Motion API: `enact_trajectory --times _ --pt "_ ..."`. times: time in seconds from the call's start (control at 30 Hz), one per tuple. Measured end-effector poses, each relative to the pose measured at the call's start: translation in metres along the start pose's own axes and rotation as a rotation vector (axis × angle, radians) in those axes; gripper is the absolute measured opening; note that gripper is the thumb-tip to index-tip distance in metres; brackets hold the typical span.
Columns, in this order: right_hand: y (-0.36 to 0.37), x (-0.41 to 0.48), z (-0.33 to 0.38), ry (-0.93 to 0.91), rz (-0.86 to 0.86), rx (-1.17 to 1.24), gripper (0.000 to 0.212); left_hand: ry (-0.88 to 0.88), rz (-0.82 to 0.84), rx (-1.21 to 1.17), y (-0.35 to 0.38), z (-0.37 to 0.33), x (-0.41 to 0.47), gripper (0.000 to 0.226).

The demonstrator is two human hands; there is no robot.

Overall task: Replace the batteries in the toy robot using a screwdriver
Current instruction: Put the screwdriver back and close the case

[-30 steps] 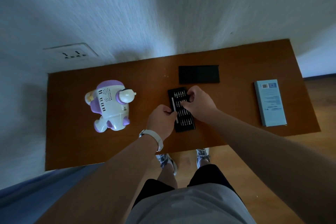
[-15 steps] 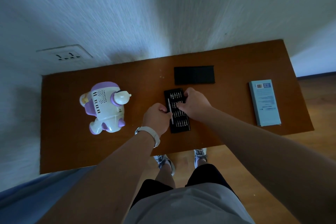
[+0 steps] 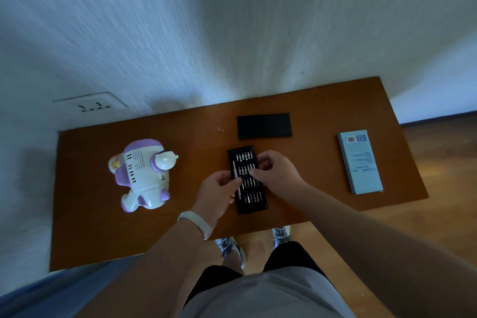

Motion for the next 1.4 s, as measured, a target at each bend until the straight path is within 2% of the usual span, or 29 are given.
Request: enact_trajectory --times 0.2,0.37,0.47,0.57,0.67,0.8,0.87,1.07,1.17,1.23,1.3,1.4 --pt "-0.01 -0.009 0.019 -0.068 0.082 0.028 0.021 -0.05 0.08 -0.328 0.01 -0.017 -0.017 0.018" --pt "-0.023 -0.002 0.034 -0.102 0.123 0.028 0.011 0.014 0.002 -0.366 0.011 -0.038 -0.026 0.018" --pt "-0.041 0.017 0.039 -0.153 -0.001 -0.176 0.006 0.018 -0.045 -0.372 0.003 -0.044 -0.031 0.018" --pt "-0.056 0.044 0.042 -0.213 -0.108 -0.433 0.029 0.021 -0.076 -0.424 -0.007 -0.045 -0.038 0.02" --pt "-0.06 0.067 0.053 -0.354 -0.169 -0.822 0.05 0.042 -0.107 -0.492 -0.017 -0.046 -0.044 0.028" --pt "-0.056 0.087 0.056 -0.418 -0.132 -1.082 0.069 0.048 -0.142 -0.528 -0.024 -0.046 -0.049 0.026" --pt "-0.052 0.094 0.056 -0.415 -0.091 -1.134 0.069 0.043 -0.157 -0.549 -0.026 -0.045 -0.052 0.025" --pt "-0.047 0.097 0.065 -0.391 -0.021 -1.178 0.059 0.053 -0.207 -0.575 -0.031 -0.046 -0.062 0.021" --pt "-0.045 0.095 0.056 -0.329 0.078 -1.109 0.039 0.065 -0.23 -0.572 -0.036 -0.047 -0.065 0.018" --pt "-0.046 0.093 0.051 -0.278 0.086 -1.078 0.023 0.076 -0.234 -0.577 -0.039 -0.05 -0.067 0.017" --pt "-0.045 0.087 0.047 -0.222 0.118 -0.992 0.019 0.087 -0.234 -0.574 -0.041 -0.053 -0.067 0.017" --pt "-0.044 0.068 0.043 -0.148 0.222 -0.669 0.01 0.103 -0.228 -0.551 -0.043 -0.059 -0.069 0.017"
Point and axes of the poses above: each hand's wrist, its own x-axis towards the middle knuckle, its own y-axis out of the palm, z = x × y, the point moved 9 cm from there along x, towards the middle knuckle, and after that the axes turned 4 degrees about y, right-handed, at the moved point
